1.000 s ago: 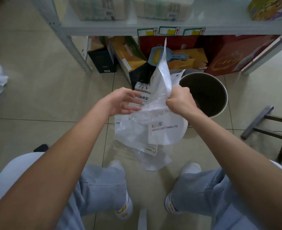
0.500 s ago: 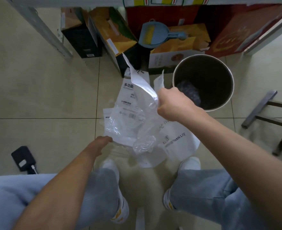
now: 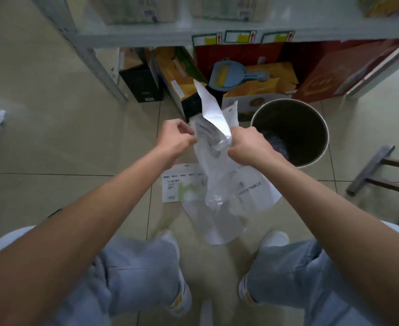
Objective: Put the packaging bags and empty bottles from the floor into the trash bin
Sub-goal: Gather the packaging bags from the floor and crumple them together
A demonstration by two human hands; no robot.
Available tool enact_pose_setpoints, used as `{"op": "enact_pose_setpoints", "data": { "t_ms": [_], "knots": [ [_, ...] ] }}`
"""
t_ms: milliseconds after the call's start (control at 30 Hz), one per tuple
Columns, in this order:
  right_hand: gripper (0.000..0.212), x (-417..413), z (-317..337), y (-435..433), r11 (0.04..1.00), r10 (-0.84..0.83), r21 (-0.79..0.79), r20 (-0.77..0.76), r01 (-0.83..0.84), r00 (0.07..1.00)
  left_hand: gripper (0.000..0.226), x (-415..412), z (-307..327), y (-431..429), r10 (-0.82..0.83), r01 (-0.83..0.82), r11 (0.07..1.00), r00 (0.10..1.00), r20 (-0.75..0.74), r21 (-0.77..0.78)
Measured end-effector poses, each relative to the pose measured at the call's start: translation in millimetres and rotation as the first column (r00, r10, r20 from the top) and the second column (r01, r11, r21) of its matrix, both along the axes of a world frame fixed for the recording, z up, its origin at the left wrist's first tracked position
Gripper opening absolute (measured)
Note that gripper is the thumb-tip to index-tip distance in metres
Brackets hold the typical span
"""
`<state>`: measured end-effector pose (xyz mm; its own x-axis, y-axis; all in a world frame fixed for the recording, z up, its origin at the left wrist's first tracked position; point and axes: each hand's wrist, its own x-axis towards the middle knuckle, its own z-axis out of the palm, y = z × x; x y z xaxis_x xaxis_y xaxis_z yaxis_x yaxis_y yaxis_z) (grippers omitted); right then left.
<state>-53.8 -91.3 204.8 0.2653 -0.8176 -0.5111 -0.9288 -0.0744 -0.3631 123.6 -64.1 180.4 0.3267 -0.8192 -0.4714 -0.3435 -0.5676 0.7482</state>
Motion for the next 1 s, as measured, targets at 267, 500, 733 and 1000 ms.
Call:
{"op": "enact_pose_setpoints", "data": {
  "t_ms": [267, 500, 733, 1000],
  "knots": [
    [0.036, -9.5, 20.9, 8.1, 0.987, 0.050, 0.127, 0.318, -0.095, 0.947, 0.026, -51.4, 57.8, 9.5, 0.149, -0.166, 0.986, 0.875, -0.460, 0.004],
    [0.094, -26.2, 29.2, -1.4, 0.957, -0.229, 0.272, 0.490, 0.102, 0.842, 0.030, -76.8, 78.6, -8.9, 0.232, -0.219, 0.971, 0.748, -0.622, 0.099],
    [0.053, -30.5, 36.0, -2.5, 0.944, -0.284, -0.055, 0.366, 0.326, 0.886, 0.043, -75.6, 88.8, -22.4, 0.014, -0.009, 1.000, 0.796, -0.605, 0.011],
    [0.045, -29.3, 27.3, 3.1, 0.957, -0.229, -0.151, 0.129, 0.247, 0.965, 0.019, 9.2, 2.1, -28.3, 0.078, -0.080, 0.996, 0.995, -0.067, -0.033]
  ]
}}
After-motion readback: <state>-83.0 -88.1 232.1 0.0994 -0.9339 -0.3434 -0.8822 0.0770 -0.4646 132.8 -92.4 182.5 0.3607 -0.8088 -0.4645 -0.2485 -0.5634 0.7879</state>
